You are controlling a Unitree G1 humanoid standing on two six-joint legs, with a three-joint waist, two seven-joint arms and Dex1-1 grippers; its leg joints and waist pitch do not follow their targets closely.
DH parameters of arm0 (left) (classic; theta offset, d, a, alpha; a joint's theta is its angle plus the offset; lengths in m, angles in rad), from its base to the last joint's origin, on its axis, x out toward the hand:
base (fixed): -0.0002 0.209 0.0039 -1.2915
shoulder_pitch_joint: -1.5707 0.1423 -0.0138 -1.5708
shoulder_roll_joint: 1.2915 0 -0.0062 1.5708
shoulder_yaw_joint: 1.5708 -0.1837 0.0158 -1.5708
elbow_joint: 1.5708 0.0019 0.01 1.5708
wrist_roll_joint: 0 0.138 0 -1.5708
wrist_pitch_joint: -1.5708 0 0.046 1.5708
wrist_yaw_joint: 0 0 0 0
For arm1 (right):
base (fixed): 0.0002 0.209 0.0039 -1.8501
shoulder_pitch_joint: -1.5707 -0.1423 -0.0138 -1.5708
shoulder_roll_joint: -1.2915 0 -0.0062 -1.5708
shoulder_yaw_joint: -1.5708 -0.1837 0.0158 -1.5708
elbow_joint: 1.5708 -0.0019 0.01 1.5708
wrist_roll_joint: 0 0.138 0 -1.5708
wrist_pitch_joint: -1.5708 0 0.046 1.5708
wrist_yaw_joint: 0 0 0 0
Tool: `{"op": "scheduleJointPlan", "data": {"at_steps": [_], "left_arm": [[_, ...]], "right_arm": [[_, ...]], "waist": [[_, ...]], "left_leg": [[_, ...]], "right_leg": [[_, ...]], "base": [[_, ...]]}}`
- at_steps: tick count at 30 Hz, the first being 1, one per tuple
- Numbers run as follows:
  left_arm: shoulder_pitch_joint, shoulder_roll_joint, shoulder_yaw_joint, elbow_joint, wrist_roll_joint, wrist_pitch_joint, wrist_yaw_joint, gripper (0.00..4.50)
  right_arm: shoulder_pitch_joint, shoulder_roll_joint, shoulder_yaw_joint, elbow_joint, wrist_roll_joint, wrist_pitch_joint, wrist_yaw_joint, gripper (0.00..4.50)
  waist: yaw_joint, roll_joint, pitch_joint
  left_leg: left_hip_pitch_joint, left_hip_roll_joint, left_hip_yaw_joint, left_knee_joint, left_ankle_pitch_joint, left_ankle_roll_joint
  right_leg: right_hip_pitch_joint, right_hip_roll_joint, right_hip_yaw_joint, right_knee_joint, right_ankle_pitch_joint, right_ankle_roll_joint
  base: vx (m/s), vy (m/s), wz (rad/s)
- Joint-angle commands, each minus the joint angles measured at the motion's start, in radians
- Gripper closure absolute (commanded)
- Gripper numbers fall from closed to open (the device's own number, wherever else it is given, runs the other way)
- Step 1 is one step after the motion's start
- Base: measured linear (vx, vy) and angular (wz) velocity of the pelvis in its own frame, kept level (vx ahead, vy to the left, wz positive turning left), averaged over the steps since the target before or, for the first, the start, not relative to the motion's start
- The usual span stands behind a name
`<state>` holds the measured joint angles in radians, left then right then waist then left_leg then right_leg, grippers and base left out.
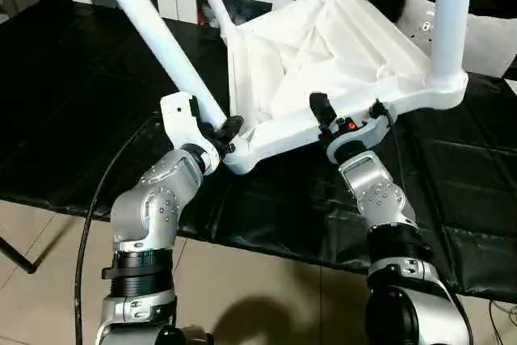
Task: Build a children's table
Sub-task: Flip table
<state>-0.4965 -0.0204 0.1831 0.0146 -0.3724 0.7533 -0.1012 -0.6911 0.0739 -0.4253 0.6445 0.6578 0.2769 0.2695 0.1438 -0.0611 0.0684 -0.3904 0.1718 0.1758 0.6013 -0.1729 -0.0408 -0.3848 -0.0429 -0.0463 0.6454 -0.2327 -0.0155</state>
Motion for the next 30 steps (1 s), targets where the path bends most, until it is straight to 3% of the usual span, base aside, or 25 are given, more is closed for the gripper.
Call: {"op": "scheduleJointPlan", "data": {"at_steps": [1, 10, 13, 17, 18, 19, 20, 22, 24, 26, 27, 28, 29, 30], "left_arm": [[0.015, -0.025, -0.045, 0.007, -0.028, 0.028, -0.051, 2.47], [0.021, -0.006, -0.063, 0.010, -0.006, 0.016, -0.044, 2.47], [0.025, 0.007, -0.070, 0.012, 0.012, -0.003, -0.055, 1.77], [0.049, 0.032, -0.080, -0.026, 0.014, -0.010, -0.083, 1.65], [0.061, 0.044, -0.086, -0.038, 0.017, -0.016, -0.091, 1.38], [0.075, 0.054, -0.090, -0.051, 0.018, -0.021, -0.101, 1.29], [0.092, 0.065, -0.091, -0.069, 0.016, -0.025, -0.109, 1.29], [0.133, 0.091, -0.090, -0.111, 0.019, -0.045, -0.128, 1.02], [0.185, 0.123, -0.085, -0.160, 0.022, -0.055, -0.152, 0.84], [0.283, 0.181, -0.090, -0.257, 0.024, -0.052, -0.190, 0.84], [0.312, 0.202, -0.098, -0.287, 0.028, -0.050, -0.200, 0.71], [0.312, 0.202, -0.098, -0.287, 0.028, -0.050, -0.200, 0.57], [0.362, 0.232, -0.113, -0.351, 0.029, -0.058, -0.221, 0.46], [0.380, 0.239, -0.114, -0.376, 0.027, -0.062, -0.227, 0.42]], "right_arm": [[-0.052, -0.002, 0.010, -0.018, 0.011, -0.003, 0.019, 1.55], [-0.061, -0.010, 0.015, 0.000, -0.005, -0.019, 0.027, 2.20], [-0.064, -0.012, 0.017, 0.004, -0.010, -0.027, 0.026, 2.32], [-0.068, -0.022, 0.015, 0.003, -0.021, -0.048, 0.014, 2.38], [-0.069, -0.026, 0.014, 0.002, -0.025, -0.056, 0.011, 2.39], [-0.068, -0.030, 0.014, -0.002, -0.029, -0.061, 0.006, 2.40], [-0.067, -0.036, 0.013, -0.010, -0.033, -0.069, 0.000, 2.40], [-0.064, -0.048, 0.006, -0.032, -0.037, -0.080, -0.016, 2.41], [-0.056, -0.062, -0.003, -0.062, -0.042, -0.088, -0.039, 2.41], [-0.027, -0.090, 0.014, -0.111, -0.081, -0.095, -0.055, 2.41], [-0.017, -0.099, 0.023, -0.125, -0.097, -0.097, -0.057, 2.42], [-0.017, -0.099, 0.023, -0.125, -0.097, -0.097, -0.057, 2.42], [0.002, -0.115, 0.029, -0.160, -0.115, -0.096, -0.073, 2.42], [0.008, -0.120, 0.028, -0.176, -0.117, -0.092, -0.080, 2.42]], "waist": [[-0.003, 0.005, -0.076], [-0.004, 0.002, -0.076], [-0.004, 0.002, -0.077], [-0.003, 0.002, -0.080], [-0.003, 0.002, -0.080], [-0.001, 0.012, -0.081], [-0.003, 0.007, -0.083], [-0.002, 0.007, -0.086], [-0.001, 0.016, -0.086], [-0.001, 0.017, -0.085], [-0.002, 0.014, -0.083], [0.001, 0.017, -0.084], [0.006, 0.009, -0.081], [0.011, 0.014, -0.078]], "left_leg": [[0.026, 0.062, -0.021, -0.068, -0.082, -0.005], [0.026, 0.062, -0.020, -0.068, -0.079, 0.001], [0.026, 0.061, -0.019, -0.067, -0.072, 0.004], [0.024, 0.061, -0.019, -0.064, -0.044, 0.013], [0.023, 0.061, -0.019, -0.063, -0.037, 0.019], [0.022, 0.060, -0.021, -0.062, -0.033, 0.019], [0.021, 0.061, -0.020, -0.061, -0.025, 0.022], [0.022, 0.061, -0.018, -0.057, -0.007, 0.029], [0.018, 0.058, -0.018, -0.055, 0.006, 0.035], [0.020, 0.061, -0.019, -0.057, -0.019, 0.027], [0.019, 0.062, -0.019, -0.059, -0.023, 0.022], [0.024, 0.063, -0.018, -0.058, -0.033, 0.017], [0.028, 0.061, -0.014, -0.058, -0.047, 0.013], [0.026, 0.063, -0.015, -0.062, -0.057, 0.006]], "right_leg": [[0.044, -0.107, 0.049, -0.070, 0.044, -0.154], [0.044, -0.107, 0.048, -0.069, 0.044, -0.164], [0.044, -0.107, 0.049, -0.068, 0.052, -0.162], [0.044, -0.107, 0.048, -0.062, 0.093, -0.168], [0.044, -0.106, 0.048, -0.060, 0.103, -0.169], [0.043, -0.106, 0.047, -0.058, 0.110, -0.170], [0.044, -0.104, 0.047, -0.057, 0.132, -0.173], [0.043, -0.103, 0.047, -0.052, 0.165, -0.181], [0.038, -0.097, 0.045, -0.048, 0.206, -0.184], [0.038, -0.096, 0.045, -0.050, 0.188, -0.180], [0.038, -0.094, 0.044, -0.050, 0.178, -0.172], [0.035, -0.093, 0.043, -0.051, 0.167, -0.168], [0.031, -0.090, 0.045, -0.056, 0.138, -0.157], [0.031, -0.093, 0.046, -0.057, 0.111, -0.149]], "base": [[0.000, 0.000, 0.00], [0.000, 0.000, 0.00], [0.000, 0.000, 0.00], [0.000, 0.000, 0.00], [0.000, 0.000, 0.00], [0.000, 0.000, 0.00], [0.000, 0.000, 0.00], [0.000, 0.000, 0.00], [0.000, 0.000, 0.00], [0.000, 0.000, 0.00], [0.000, 0.000, 0.00], [0.000, 0.000, 0.00], [0.000, 0.000, 0.00], [0.000, 0.000, 0.00]]}}
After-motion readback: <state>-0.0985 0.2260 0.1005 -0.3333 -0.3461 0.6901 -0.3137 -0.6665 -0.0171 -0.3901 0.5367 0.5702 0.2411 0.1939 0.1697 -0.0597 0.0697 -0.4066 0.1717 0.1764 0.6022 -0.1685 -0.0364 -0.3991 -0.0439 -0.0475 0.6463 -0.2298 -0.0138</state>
